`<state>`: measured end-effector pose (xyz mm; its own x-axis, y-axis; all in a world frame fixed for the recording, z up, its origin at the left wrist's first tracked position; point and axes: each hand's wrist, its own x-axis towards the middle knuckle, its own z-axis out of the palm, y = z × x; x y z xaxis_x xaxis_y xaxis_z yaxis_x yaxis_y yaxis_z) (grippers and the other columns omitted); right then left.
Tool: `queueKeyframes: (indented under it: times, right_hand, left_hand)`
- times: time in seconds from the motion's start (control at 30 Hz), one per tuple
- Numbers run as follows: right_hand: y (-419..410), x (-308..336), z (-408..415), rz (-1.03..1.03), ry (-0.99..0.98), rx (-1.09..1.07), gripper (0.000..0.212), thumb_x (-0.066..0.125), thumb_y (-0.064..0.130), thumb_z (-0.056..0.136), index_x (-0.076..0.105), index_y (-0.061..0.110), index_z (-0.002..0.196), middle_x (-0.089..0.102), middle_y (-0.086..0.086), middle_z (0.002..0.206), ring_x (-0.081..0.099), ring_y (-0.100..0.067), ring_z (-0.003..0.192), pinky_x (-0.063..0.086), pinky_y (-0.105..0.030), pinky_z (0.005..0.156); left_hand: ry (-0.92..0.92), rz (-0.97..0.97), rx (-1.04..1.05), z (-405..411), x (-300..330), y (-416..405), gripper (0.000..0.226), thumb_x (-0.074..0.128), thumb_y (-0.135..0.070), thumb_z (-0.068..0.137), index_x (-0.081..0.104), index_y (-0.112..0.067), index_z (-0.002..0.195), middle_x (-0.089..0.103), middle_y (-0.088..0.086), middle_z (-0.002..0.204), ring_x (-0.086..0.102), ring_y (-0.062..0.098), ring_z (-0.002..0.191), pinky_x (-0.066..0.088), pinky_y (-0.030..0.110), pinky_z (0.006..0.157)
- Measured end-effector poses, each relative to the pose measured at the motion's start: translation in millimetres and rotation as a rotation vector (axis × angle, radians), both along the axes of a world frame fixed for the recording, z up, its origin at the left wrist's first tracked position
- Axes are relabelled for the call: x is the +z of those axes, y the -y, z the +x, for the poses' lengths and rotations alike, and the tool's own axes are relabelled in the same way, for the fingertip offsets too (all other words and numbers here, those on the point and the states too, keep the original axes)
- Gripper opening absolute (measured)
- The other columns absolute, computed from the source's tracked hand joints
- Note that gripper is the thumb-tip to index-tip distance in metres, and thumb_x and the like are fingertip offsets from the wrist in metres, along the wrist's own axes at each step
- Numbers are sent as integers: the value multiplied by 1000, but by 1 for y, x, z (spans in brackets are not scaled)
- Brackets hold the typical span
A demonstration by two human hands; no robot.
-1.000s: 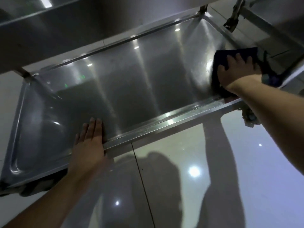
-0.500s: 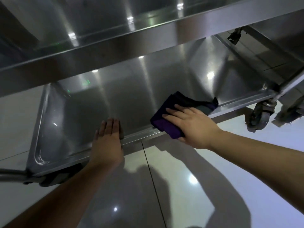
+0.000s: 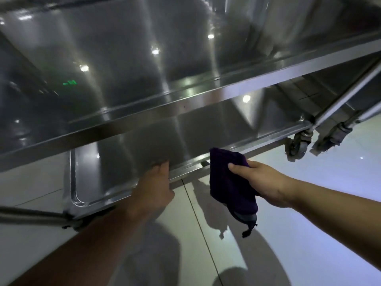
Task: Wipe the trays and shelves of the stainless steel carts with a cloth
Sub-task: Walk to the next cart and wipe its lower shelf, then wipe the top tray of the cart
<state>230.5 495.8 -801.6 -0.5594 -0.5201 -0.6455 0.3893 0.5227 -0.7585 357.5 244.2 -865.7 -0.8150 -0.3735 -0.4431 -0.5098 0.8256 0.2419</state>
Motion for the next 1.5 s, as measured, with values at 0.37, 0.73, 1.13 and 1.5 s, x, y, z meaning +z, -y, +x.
queueKeyframes:
  times: [0.37, 0.73, 1.13, 1.5]
  right_hand:
    - [-58, 175, 109, -38, 536, -631, 46, 67, 38, 94, 65, 6, 127, 76, -17, 115, 70, -37, 113, 49, -52, 108]
    - [-92, 442, 156, -90, 642, -806, 44, 72, 37, 92, 66, 7, 124, 78, -15, 109, 76, -35, 99, 57, -47, 93]
    - [-79, 642, 218, -238, 482, -995, 40, 65, 38, 99, 63, 8, 126, 78, -15, 110, 73, -37, 107, 56, -49, 90]
    - [-137, 754, 295, -330, 340, -1163, 38, 62, 35, 101, 65, 5, 124, 77, -19, 111, 76, -39, 98, 56, -49, 88]
  left_hand:
    - [142, 309, -54, 59, 198, -69, 84, 54, -20, 93, 10, -26, 165, 26, -2, 168, 37, 15, 149, 37, 36, 119]
    - [163, 395, -100, 70, 490, -139, 73, 51, -26, 99, 16, -27, 163, 36, -5, 159, 40, 14, 143, 37, 30, 114]
    - [-46, 345, -281, 95, 675, -124, 71, 51, -28, 98, 20, -28, 161, 29, -5, 165, 38, 15, 146, 37, 35, 117]
    - [-124, 256, -543, 120, 763, -173, 66, 50, -32, 99, 23, -31, 159, 30, -9, 164, 42, 16, 144, 43, 39, 114]
